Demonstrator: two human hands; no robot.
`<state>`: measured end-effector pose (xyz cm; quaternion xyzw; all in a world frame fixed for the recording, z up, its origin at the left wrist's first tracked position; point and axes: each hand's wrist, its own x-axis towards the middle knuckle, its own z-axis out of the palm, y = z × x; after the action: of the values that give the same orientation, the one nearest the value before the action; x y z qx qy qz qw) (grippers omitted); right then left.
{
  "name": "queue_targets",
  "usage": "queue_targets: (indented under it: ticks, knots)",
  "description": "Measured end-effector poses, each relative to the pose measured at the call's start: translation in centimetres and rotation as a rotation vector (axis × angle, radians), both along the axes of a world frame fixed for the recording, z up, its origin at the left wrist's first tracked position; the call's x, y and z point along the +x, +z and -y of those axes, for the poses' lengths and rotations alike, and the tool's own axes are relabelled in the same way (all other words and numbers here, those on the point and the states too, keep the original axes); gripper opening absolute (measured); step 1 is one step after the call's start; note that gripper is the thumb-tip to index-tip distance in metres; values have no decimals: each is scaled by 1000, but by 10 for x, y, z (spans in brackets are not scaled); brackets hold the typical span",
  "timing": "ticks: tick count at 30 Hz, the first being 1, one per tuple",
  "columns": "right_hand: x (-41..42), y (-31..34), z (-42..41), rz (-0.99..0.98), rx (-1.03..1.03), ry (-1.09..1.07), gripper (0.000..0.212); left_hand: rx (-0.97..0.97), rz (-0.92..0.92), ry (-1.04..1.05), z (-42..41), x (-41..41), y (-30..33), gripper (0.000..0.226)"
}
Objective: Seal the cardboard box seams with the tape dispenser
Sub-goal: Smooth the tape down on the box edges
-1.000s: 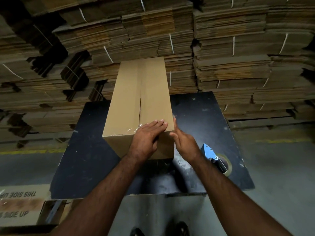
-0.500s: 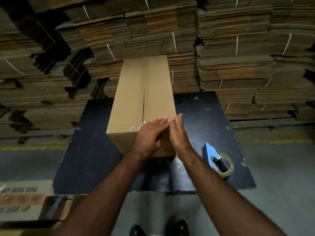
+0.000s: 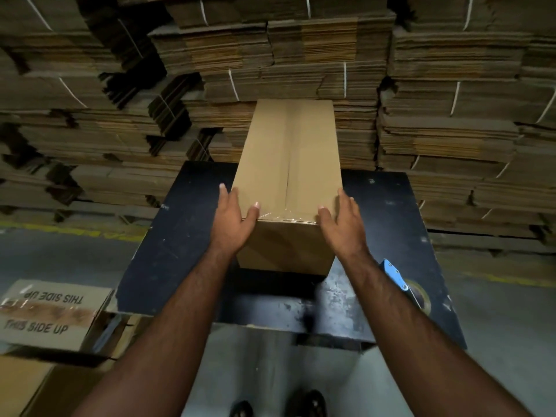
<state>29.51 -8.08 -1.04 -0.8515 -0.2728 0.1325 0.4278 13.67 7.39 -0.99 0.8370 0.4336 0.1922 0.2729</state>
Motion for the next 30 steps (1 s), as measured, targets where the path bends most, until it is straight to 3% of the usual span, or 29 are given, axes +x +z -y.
queue_targets:
  ticks: [3,11,15,19,23,26,28,30]
  knots:
    - [-8,-3,-2,-24,-77,9,68,-105,37,-13,-5,-8,-5,69]
    - [-45,6,29,2,-143,-42,66,-72,-34,-143,12,-42,1,67]
    - [-69,-2,58,-25,-108,-66,66,-151,-54,-144,33,-65,-6,75]
    - [-84,-11,66,-147,32,-195,80,-457,154,-70,43,-75,-18,80]
    - [-87,-19,67,-295,73,-298,89,-609,439,-47,49,-77,-30,83]
    - [-79,-15,66,-338,59,-282,87,-741,485,-9,45,-74,-27,92]
    - [-77,-16,65,-278,-4,-285,88,-679,361,8,44,-76,-24,91]
    - [-79,-19,64,-178,-34,-305,88,-515,371,13,51,-82,-24,80]
